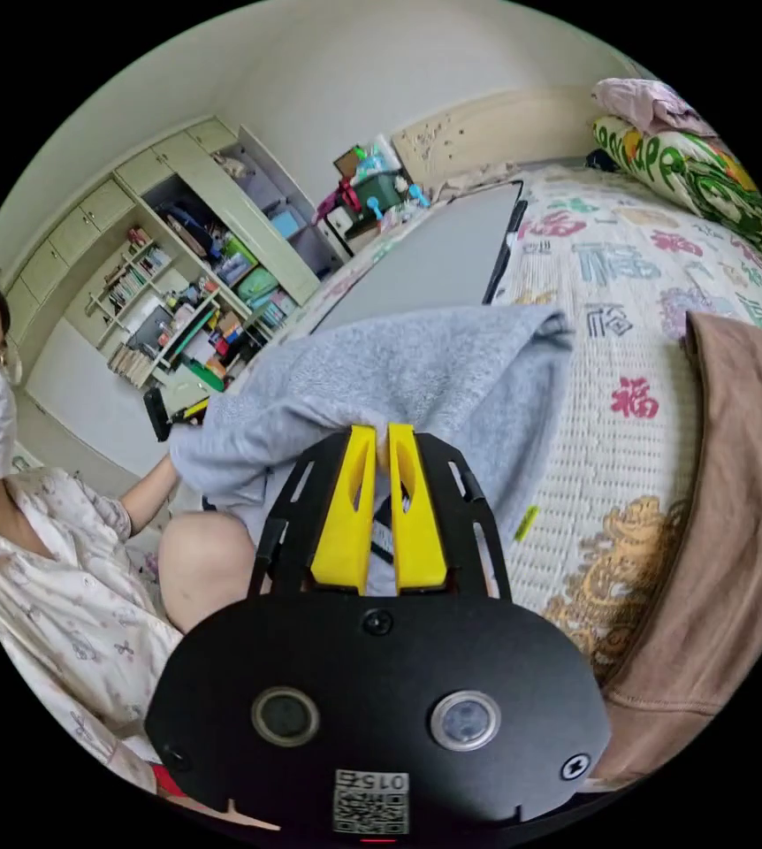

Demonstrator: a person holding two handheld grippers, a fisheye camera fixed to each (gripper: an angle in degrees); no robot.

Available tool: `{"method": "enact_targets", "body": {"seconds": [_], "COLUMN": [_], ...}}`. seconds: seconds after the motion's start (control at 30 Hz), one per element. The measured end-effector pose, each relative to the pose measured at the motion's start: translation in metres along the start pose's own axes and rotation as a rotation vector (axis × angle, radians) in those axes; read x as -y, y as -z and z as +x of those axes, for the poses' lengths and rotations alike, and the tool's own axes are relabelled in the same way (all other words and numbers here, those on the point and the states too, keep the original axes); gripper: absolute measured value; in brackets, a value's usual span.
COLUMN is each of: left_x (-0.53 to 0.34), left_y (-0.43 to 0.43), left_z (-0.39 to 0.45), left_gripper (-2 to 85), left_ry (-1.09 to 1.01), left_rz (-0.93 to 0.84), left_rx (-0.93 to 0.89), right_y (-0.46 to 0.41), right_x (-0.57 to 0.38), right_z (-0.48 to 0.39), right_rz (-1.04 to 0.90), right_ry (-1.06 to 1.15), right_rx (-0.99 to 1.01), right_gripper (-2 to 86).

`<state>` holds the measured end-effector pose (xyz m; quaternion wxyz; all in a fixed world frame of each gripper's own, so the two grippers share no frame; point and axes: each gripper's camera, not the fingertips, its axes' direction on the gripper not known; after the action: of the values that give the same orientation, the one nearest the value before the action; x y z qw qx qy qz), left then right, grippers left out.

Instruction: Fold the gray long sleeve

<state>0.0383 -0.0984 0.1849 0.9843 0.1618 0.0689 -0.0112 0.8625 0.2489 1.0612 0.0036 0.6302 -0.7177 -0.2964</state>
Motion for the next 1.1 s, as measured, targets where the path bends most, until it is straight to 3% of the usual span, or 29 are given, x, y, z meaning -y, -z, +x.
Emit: {"method": "enact_targets", "body": {"seconds": [0.1,0.23,0.43,0.67,0.77,0.87,1.1], "left_x": [-0.015,-0.013,-0.031,-0.021,-0.005,0.005,0.047], "left_y": [0.004,0.038,0.072,0.061,0.051,0.052,0.072], "left_z": [0.022,0.017,-0.01,-0.005,-0.022,-0.028,-0.03], "left_gripper": [1.3,2.0,7.1,9.4,10.7,8.4,6.9], "left_ry": [-0.019,0.096,0.368,0.453,0.504,0.498,0.453], "left_rz": [-0.111,-0.102,-0.001,0.018,-0.006,-0.035,-0.067], "left_rx": [0.132,0.201,-0.031,-0.126,-0.165,-0.116,-0.066], "right_y": [0.016,0.081,0.172,0.197,0.186,0.177,0.222], "right_x": [-0.007,-0.011,-0.055,-0.036,-0.008,0.007,0.031], "right_z": [-0.034,-0.052,-0.066,-0.108,-0.142,-0.174,-0.212], "right_rz": [-0.027,0.03,0.138,0.165,0.083,-0.022,-0.016], "right_ry": [-0.007,-0.108,-0.26,-0.325,-0.273,-0.232,-0.238], "right_rx": [-0.145,-0.161,0.022,0.238,0.318,0.228,0.204], "right_gripper": [4.8,6.6,11.2,13.9,13.2,7.7,2.6]}}
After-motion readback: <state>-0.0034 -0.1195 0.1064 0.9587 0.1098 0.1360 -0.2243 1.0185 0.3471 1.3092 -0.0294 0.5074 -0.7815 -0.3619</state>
